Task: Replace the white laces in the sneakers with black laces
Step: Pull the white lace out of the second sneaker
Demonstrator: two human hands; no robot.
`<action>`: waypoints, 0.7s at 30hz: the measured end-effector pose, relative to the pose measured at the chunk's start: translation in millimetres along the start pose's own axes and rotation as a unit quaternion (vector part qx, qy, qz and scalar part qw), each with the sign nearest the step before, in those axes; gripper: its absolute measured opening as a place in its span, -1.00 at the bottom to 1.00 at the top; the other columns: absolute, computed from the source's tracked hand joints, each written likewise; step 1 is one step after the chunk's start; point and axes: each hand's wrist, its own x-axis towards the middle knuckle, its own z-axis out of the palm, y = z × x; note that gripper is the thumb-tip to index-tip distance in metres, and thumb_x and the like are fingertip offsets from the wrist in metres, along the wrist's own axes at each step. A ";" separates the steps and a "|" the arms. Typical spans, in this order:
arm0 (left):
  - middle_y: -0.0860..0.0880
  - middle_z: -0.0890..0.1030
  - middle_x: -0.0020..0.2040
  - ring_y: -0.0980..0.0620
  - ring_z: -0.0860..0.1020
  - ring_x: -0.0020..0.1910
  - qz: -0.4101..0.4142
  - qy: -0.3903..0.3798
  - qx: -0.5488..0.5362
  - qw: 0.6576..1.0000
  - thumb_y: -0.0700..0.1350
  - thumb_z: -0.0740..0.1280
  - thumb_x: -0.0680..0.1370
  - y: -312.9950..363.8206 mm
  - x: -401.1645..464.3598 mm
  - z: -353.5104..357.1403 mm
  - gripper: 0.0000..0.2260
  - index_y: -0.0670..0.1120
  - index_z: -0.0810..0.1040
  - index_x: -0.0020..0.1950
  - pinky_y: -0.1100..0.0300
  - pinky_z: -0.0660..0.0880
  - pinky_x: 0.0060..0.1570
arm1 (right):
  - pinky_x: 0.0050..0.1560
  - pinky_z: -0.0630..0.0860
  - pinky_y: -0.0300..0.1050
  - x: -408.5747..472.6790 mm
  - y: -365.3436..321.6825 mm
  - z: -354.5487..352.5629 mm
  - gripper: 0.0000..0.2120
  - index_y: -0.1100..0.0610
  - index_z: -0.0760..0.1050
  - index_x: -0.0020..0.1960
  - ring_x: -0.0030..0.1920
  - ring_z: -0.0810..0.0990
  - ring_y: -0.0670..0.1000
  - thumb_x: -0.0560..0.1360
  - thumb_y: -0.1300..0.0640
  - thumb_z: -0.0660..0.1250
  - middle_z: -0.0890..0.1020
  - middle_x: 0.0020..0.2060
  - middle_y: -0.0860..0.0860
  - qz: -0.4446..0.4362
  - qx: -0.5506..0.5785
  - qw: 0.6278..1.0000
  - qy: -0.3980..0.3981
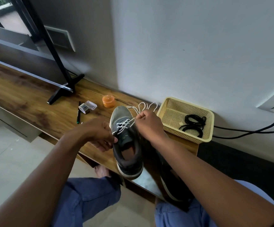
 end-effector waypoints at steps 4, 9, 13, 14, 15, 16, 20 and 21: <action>-0.22 0.75 -0.16 -0.12 0.76 -0.15 0.007 -0.003 -0.004 1.000 -0.26 0.49 0.57 -1.6 2.0 -0.9 -0.91 -0.27 0.68 -0.11 0.04 0.71 -0.16 | 0.15 0.43 -0.10 -10.0 -8.3 3.7 -0.77 -0.06 0.61 0.09 0.16 0.49 -0.01 0.44 0.10 0.39 0.51 0.09 -0.04 -0.176 -0.032 0.983 -0.034; -0.20 0.75 -0.18 -0.11 0.76 -0.15 0.006 -0.005 -0.001 1.000 -0.26 0.49 0.57 -2.4 3.4 -1.2 -0.90 -0.29 0.69 -0.09 0.00 0.72 -0.10 | 0.07 0.54 0.09 -17.7 -0.4 18.3 -0.89 0.04 0.64 -0.12 0.11 0.46 0.10 0.40 0.05 0.39 0.53 0.04 -0.01 -0.334 -0.241 0.911 -0.003; -0.19 0.75 -0.17 -0.10 0.76 -0.15 0.007 -0.003 0.002 1.000 -0.25 0.50 0.57 -1.5 3.6 -1.5 -0.91 -0.28 0.69 -0.09 -0.01 0.71 -0.09 | 0.00 0.54 0.06 -11.8 4.0 19.7 -0.87 0.10 0.62 -0.16 0.06 0.47 0.08 0.50 0.06 0.37 0.53 -0.01 0.00 -0.316 -0.221 0.922 0.045; -0.18 0.75 -0.18 -0.10 0.76 -0.15 0.008 -0.004 0.002 1.000 -0.24 0.50 0.56 -1.4 3.3 -1.4 -0.91 -0.27 0.69 -0.09 -0.01 0.71 -0.07 | 0.02 0.53 0.03 -8.7 3.2 17.0 -0.87 0.09 0.63 -0.14 0.07 0.47 0.07 0.50 0.05 0.36 0.54 0.00 -0.01 -0.310 -0.209 0.926 0.048; -0.18 0.76 -0.18 -0.09 0.77 -0.15 0.009 -0.006 0.004 1.000 -0.24 0.50 0.57 -1.5 3.2 -1.4 -0.91 -0.26 0.69 -0.09 -0.02 0.71 -0.06 | 0.05 0.50 0.00 -6.6 1.8 13.9 -0.87 0.07 0.65 -0.11 0.09 0.46 0.06 0.50 0.03 0.37 0.54 0.02 -0.03 -0.305 -0.203 0.930 0.037; -0.17 0.76 -0.17 -0.09 0.76 -0.15 0.010 -0.007 0.004 1.000 -0.24 0.50 0.57 -1.2 2.9 -1.1 -0.91 -0.26 0.70 -0.09 -0.02 0.71 -0.06 | 0.08 0.48 -0.01 -6.0 0.6 11.7 -0.87 0.04 0.66 -0.09 0.12 0.45 0.05 0.48 0.00 0.39 0.53 0.04 -0.05 -0.307 -0.209 0.928 0.017; -0.18 0.76 -0.16 -0.08 0.77 -0.13 0.014 -0.007 0.010 1.000 -0.24 0.49 0.57 0.5 2.1 0.2 -0.92 -0.25 0.70 -0.09 -0.02 0.71 -0.04 | 0.11 0.49 0.07 -13.5 2.3 17.6 -0.86 0.04 0.67 -0.13 0.15 0.44 0.10 0.45 -0.01 0.41 0.51 0.06 -0.02 -0.334 -0.279 0.900 -0.013; -0.18 0.76 -0.16 -0.08 0.77 -0.14 0.014 -0.006 0.009 1.000 -0.24 0.49 0.57 0.7 2.1 0.1 -0.92 -0.25 0.70 -0.08 -0.02 0.71 -0.05 | 0.06 0.50 0.07 -14.2 4.0 19.8 -0.87 0.06 0.66 -0.15 0.11 0.45 0.11 0.46 0.03 0.40 0.52 0.02 0.00 -0.337 -0.272 0.901 0.003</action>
